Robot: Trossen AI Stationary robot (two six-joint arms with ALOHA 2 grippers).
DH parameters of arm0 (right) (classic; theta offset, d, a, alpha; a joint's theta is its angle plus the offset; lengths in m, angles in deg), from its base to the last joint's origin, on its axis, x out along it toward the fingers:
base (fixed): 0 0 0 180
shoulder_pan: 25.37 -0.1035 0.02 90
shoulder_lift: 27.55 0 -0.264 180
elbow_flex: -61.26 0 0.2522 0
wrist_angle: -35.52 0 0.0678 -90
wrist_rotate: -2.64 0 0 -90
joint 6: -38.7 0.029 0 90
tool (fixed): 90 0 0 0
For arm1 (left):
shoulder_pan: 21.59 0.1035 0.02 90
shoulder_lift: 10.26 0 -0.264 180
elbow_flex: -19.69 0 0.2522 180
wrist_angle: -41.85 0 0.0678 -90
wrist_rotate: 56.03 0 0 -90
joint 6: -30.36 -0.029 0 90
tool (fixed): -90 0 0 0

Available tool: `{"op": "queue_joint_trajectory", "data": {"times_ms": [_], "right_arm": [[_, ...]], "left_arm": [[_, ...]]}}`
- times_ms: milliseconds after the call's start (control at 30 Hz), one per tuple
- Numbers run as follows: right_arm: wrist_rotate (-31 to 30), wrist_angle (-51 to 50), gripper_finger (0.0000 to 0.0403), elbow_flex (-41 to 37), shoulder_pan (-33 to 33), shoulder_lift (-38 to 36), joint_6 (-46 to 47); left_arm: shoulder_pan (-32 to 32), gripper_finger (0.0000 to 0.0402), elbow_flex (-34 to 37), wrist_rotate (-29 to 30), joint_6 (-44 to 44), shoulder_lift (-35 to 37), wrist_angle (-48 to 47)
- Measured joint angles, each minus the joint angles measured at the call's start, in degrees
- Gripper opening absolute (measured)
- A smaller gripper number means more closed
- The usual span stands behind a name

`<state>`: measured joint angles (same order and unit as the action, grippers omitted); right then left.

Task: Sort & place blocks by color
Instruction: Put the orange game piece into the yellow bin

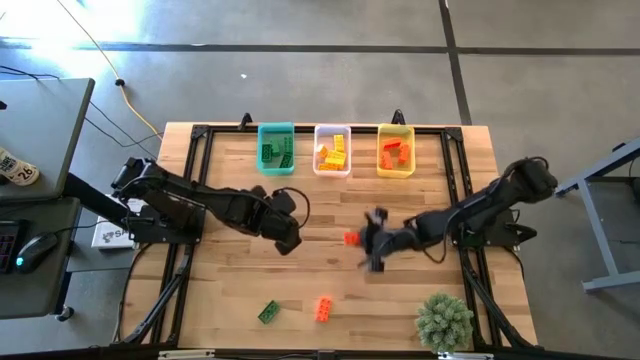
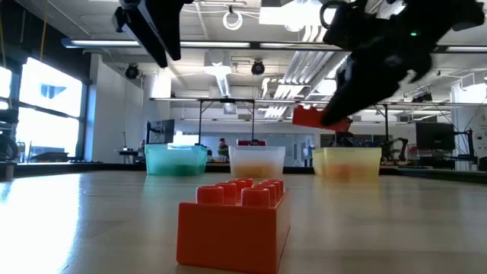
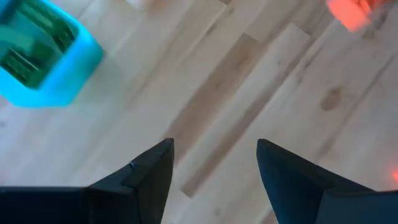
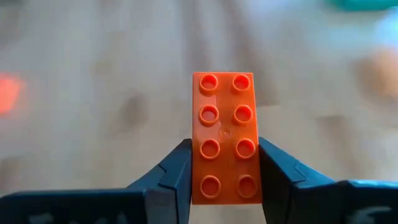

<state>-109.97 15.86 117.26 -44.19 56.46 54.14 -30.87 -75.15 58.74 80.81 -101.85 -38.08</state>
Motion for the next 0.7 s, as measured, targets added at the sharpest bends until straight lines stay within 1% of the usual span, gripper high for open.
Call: {"op": "queue_joint_trajectory", "data": {"times_ms": [133, 267, 367, 500, 567, 700], "right_arm": [[-7.01, -3.95, 0.0111, 0.0, 6.57, -5.1, 0.11], [-13.61, -7.41, 0.0111, 0.0, 14.16, -9.9, 1.04], [-16.2, -9.08, 0.0111, 0.0, 20.49, -12.66, 2.72], [-15.22, -9.36, 0.0111, 0.0, 29.03, -13.85, 2.81], [-12.84, -9.61, 0.0111, 0.0, 33.29, -13.75, 4.15], [-7.82, -10.5, 0.0111, 0.0, 40.62, -12.51, 9.7]], "left_arm": [[1.83, 0.0216, 0.0, 1.59, -5.05, 0.0, 0.22], [3.45, 0.0216, 0.0, 1.86, -8.71, 0.0, 0.68], [4.39, 0.0216, 0.0, 1.88, -11.02, 0.0, 1.52], [5.19, 0.0216, 0.0, 1.74, -14.27, 0.0, 2.99], [5.44, 0.0216, 0.0, 1.29, -16.3, 0.0, 4.29], [5.58, 0.0216, 0.0, 0.98, -19.69, 0.0, 5.89]]}}
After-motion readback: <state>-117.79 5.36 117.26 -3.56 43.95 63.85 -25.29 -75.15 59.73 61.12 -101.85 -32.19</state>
